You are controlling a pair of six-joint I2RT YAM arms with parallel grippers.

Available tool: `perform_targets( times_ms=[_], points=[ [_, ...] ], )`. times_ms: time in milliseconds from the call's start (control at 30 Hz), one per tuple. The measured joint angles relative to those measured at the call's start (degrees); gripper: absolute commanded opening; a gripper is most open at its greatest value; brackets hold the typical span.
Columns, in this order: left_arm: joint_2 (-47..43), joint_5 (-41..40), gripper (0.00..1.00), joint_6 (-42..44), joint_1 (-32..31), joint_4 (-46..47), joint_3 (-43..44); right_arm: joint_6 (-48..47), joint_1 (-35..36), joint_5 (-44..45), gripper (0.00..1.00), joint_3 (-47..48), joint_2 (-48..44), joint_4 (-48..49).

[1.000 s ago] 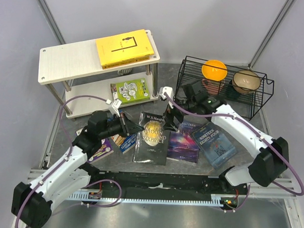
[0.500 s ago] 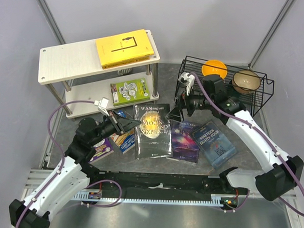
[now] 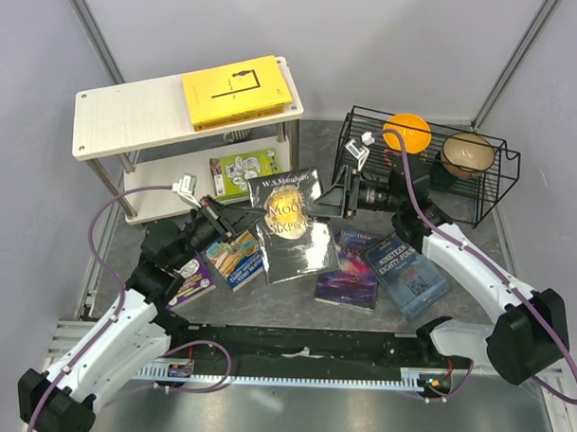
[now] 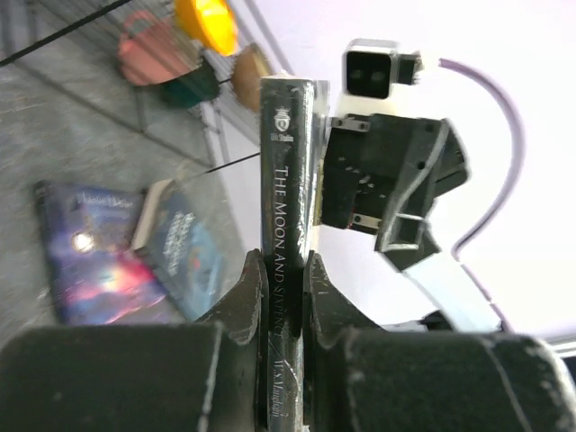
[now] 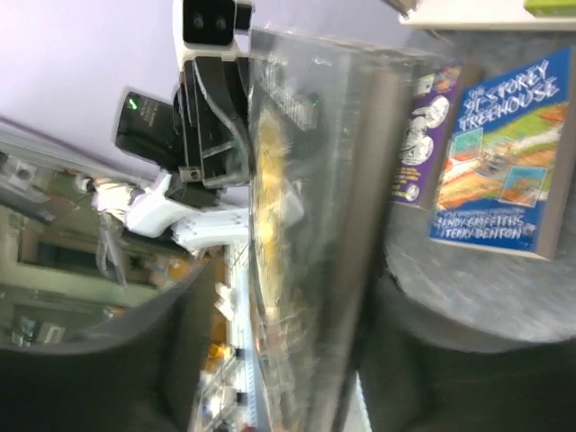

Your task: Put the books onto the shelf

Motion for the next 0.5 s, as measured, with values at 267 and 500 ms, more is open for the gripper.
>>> perform_targets(
  times_ms=[267,500],
  points=[
    [1.70,2.36,0.57,1.60,0.20,1.42,5.51,11.06,-1.42,-2.10,0.00,-0.57,-0.22,11.32],
    [1.95,6.71,0.74,31.98,0.02,-24.44,23.65,1.60,-3.67,-7.65,0.00,4.98,-0.87,1.40]
  ],
)
